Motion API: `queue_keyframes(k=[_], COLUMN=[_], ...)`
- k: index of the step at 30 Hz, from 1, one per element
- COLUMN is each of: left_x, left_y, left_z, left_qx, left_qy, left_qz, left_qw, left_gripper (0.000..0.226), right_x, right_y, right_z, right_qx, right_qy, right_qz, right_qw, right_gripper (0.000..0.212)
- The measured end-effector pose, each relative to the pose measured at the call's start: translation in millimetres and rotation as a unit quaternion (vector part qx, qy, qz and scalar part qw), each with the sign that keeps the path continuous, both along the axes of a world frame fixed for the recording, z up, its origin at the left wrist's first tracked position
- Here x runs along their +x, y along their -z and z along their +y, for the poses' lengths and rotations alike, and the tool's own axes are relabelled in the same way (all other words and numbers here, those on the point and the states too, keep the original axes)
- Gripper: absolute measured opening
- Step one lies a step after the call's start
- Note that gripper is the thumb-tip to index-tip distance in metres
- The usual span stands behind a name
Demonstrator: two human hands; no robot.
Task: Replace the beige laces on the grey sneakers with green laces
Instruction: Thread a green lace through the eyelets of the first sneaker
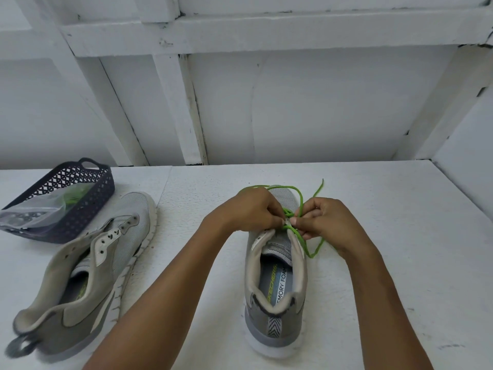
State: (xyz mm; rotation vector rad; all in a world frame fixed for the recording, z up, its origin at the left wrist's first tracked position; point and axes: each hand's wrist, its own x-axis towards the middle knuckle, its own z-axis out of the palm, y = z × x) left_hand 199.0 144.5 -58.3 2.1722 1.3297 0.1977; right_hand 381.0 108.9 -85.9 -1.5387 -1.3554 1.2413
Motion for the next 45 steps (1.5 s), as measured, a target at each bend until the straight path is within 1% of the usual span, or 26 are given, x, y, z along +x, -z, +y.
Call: queue_keyframes(k=[10,13,15,18,19,20,21,23,24,25,26,27,28,30,31,32,33,34,35,36,38,39,40,42,43,45], left_x=[6,2,-2,-8,-11,-15,-19,-31,-38,-45,-52,-58,-63,-74,-77,-78,-79,-80,-81,-83,-85,-84,-81,-71,-66,-56], left_y=[11,11,9,6,2,-2,-6,-15,-18,-21,-22,-22,-21,-20,-20,-20,-20,-19,-19,-19,-21,-21,-20,-13,-7,4], left_z=[0,0,0,1,1,2,3,5,6,7,9,10,11,8,6,3,0,-3,-5,-6,-5,-3,-2,0,0,-2], left_qx=[0.001,-0.010,-0.042,-0.078,-0.089,-0.110,-0.151,-0.240,-0.263,-0.272,-0.266,-0.243,-0.205,-0.133,-0.120,-0.123,-0.132,-0.133,-0.127,-0.122,-0.126,-0.131,-0.127,-0.091,-0.076,-0.066], left_qy=[-0.012,-0.021,-0.047,-0.116,-0.151,-0.190,-0.221,-0.241,-0.242,-0.248,-0.258,-0.267,-0.266,-0.211,-0.158,-0.098,-0.047,-0.021,-0.011,-0.019,-0.073,-0.103,-0.122,-0.118,-0.093,-0.039], left_qz=[-0.036,-0.068,-0.088,-0.172,-0.232,-0.310,-0.404,-0.580,-0.627,-0.645,-0.635,-0.596,-0.522,-0.302,-0.187,-0.092,-0.036,-0.031,-0.071,-0.144,-0.312,-0.360,-0.369,-0.275,-0.193,-0.073], left_qw=[0.999,0.997,0.994,0.975,0.957,0.925,0.875,0.740,0.692,0.670,0.678,0.718,0.784,0.920,0.962,0.983,0.989,0.990,0.989,0.982,0.939,0.918,0.913,0.950,0.974,0.994], left_gripper=[0.011,0.007,0.010,0.022,0.024,0.022,0.022,0.028,0.028,0.027,0.027,0.027,0.027,0.023,0.020,0.018,0.015,0.011,0.011,0.012,0.015,0.016,0.016,0.010,0.015,0.030], right_x=[2,0,-3,-2,-1,0,0,0,0,0,0,1,1,1,1,1,1,0,0,0,-1,-1,-1,-1,-1,-2], right_y=[1,-7,-11,-12,-13,-14,-15,-15,-15,-15,-16,-16,-15,-14,-14,-14,-14,-15,-15,-15,-14,-13,-13,-14,-14,-15], right_z=[2,0,-2,-3,-4,-4,-4,-3,-2,-2,-1,-1,-1,-1,-1,-1,-1,-1,-1,-1,-1,-1,-1,-2,-2,-2], right_qx=[-0.008,-0.029,-0.048,-0.077,-0.082,-0.086,-0.089,-0.093,-0.096,-0.100,-0.102,-0.104,-0.105,-0.105,-0.105,-0.104,-0.104,-0.103,-0.102,-0.101,-0.097,-0.096,-0.096,-0.096,-0.095,-0.093], right_qy=[-0.013,-0.016,-0.028,-0.027,-0.026,-0.024,-0.022,-0.021,-0.022,-0.022,-0.023,-0.023,-0.023,-0.023,-0.022,-0.022,-0.022,-0.022,-0.021,-0.021,-0.021,-0.021,-0.021,-0.023,-0.024,-0.027], right_qz=[-0.034,-0.014,-0.030,-0.025,-0.020,-0.015,-0.010,-0.003,0.001,0.004,0.007,0.011,0.016,0.021,0.023,0.024,0.025,0.025,0.024,0.023,0.017,0.015,0.014,0.014,0.014,0.012], right_qw=[0.999,0.999,0.998,0.996,0.996,0.996,0.996,0.995,0.995,0.995,0.994,0.994,0.994,0.994,0.994,0.994,0.994,0.994,0.994,0.994,0.995,0.995,0.995,0.995,0.995,0.995], right_gripper=[0.018,0.036,0.047,0.041,0.036,0.032,0.028,0.024,0.024,0.024,0.023,0.021,0.021,0.021,0.020,0.017,0.016,0.016,0.017,0.019,0.019,0.019,0.018,0.016,0.015,0.015])
